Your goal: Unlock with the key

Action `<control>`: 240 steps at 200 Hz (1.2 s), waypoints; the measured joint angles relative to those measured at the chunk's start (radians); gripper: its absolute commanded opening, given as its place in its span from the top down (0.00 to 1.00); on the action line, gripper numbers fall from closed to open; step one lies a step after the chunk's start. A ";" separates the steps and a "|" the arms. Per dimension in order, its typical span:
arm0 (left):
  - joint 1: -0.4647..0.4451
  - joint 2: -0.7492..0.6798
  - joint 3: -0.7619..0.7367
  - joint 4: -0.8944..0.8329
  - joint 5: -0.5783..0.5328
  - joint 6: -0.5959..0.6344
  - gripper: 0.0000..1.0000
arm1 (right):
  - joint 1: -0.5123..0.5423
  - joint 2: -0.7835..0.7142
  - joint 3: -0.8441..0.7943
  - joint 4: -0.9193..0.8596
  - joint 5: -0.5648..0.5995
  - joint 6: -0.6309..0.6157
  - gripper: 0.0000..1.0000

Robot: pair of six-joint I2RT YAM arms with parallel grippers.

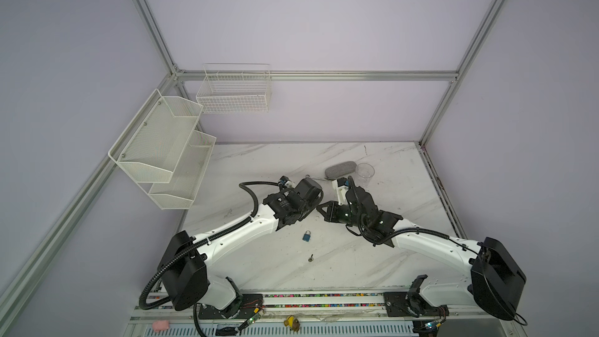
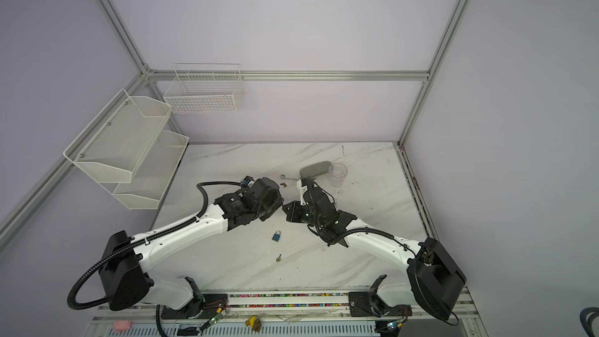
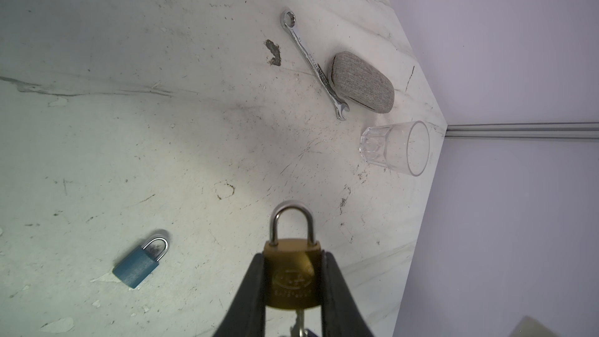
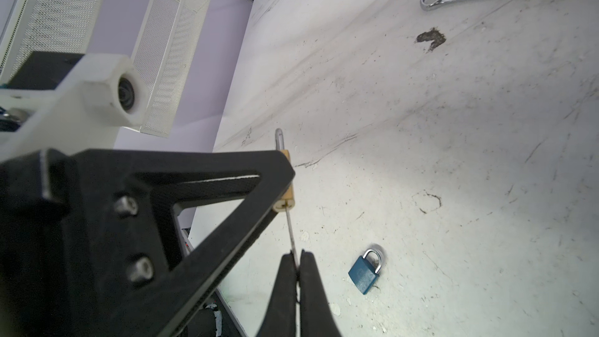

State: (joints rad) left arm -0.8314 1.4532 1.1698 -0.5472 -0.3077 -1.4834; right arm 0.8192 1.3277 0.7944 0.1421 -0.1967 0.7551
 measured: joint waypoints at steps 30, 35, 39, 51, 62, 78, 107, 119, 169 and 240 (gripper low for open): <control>0.000 0.000 0.000 0.002 -0.007 0.001 1.00 | 0.000 0.005 0.007 -0.002 0.011 0.002 1.00; 0.001 0.000 0.000 0.002 -0.009 0.001 1.00 | 0.001 0.008 0.010 -0.002 0.014 0.003 1.00; 0.002 0.000 0.000 0.002 -0.011 0.001 1.00 | 0.002 0.010 0.012 -0.002 0.015 0.003 1.00; 0.005 0.000 0.000 0.001 -0.013 0.000 1.00 | 0.005 0.019 0.016 0.000 0.019 0.003 1.00; 0.006 0.000 0.000 0.001 -0.014 0.000 1.00 | 0.008 0.026 0.018 0.003 0.021 0.004 1.00; 0.006 0.000 0.000 0.001 -0.015 0.000 1.00 | 0.013 0.034 0.018 0.003 0.022 0.004 1.00; 0.005 0.000 0.000 0.001 -0.013 -0.001 1.00 | 0.018 0.056 0.024 0.016 0.025 0.003 1.00; 0.005 0.000 0.000 0.001 -0.014 -0.002 1.00 | 0.019 0.066 0.027 0.022 0.025 0.003 1.00; 0.005 0.000 0.000 -0.005 -0.024 -0.003 1.00 | 0.023 0.051 0.029 0.015 0.050 -0.006 1.00; 0.005 0.000 0.000 -0.019 -0.048 -0.003 1.00 | 0.047 0.039 0.034 -0.005 0.061 -0.019 1.00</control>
State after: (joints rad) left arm -0.8268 1.4536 1.1698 -0.5659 -0.3557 -1.4860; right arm 0.8658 1.3666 0.8280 0.1375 -0.1352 0.7357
